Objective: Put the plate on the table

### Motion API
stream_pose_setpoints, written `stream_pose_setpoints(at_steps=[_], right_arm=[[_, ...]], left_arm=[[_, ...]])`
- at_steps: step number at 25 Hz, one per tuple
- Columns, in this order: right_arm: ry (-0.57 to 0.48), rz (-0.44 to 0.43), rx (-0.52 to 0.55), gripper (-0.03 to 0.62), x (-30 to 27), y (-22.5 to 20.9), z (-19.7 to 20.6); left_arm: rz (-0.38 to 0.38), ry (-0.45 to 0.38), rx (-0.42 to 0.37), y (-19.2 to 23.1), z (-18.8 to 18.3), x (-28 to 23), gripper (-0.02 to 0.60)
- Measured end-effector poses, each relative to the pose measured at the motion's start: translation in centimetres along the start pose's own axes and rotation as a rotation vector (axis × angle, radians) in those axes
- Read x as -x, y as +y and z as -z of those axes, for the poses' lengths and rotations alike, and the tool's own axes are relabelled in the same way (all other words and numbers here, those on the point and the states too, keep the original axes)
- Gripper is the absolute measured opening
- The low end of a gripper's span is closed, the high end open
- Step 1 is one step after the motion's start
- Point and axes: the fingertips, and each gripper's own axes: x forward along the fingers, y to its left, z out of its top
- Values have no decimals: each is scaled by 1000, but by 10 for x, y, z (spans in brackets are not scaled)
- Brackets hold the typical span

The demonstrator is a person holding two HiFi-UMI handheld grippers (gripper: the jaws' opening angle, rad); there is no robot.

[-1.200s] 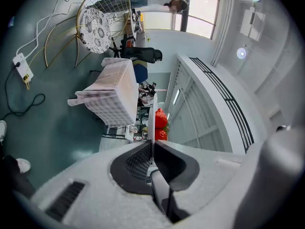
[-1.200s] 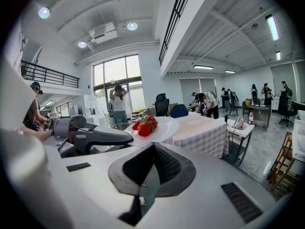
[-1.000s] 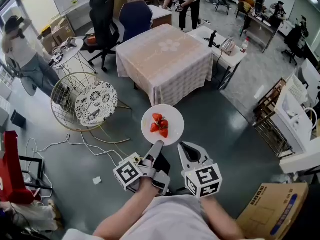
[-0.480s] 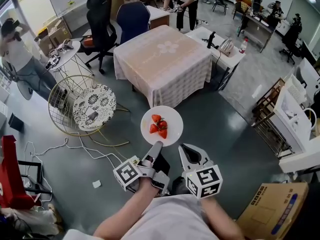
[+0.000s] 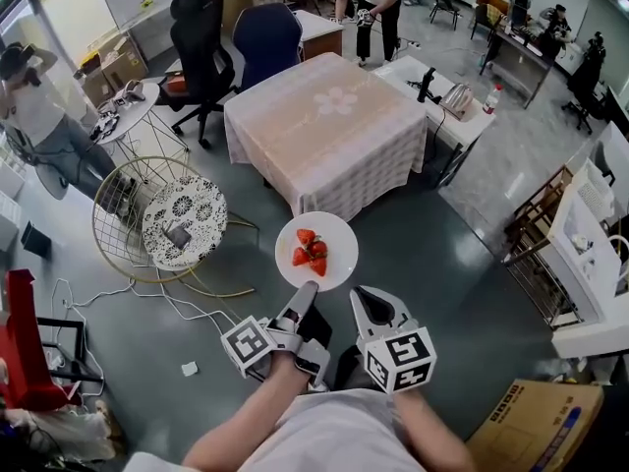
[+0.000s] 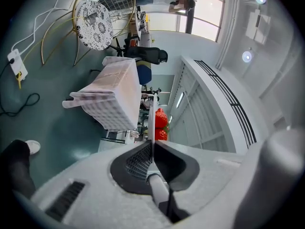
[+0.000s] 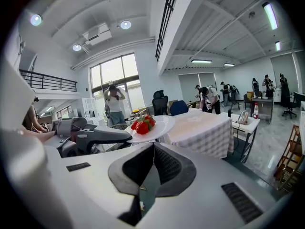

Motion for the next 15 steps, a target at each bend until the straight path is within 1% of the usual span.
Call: stream_pose_setpoints(at_steps=[11,15], right_arm=[[16,-46,-49,5,-43,-82,-22],[19,-60,-58,5,-53,-111,-32]], left_arm=[[-40,-6,-7,4,3,-94,18],[-58,-12,-23,3,5,-125,18]])
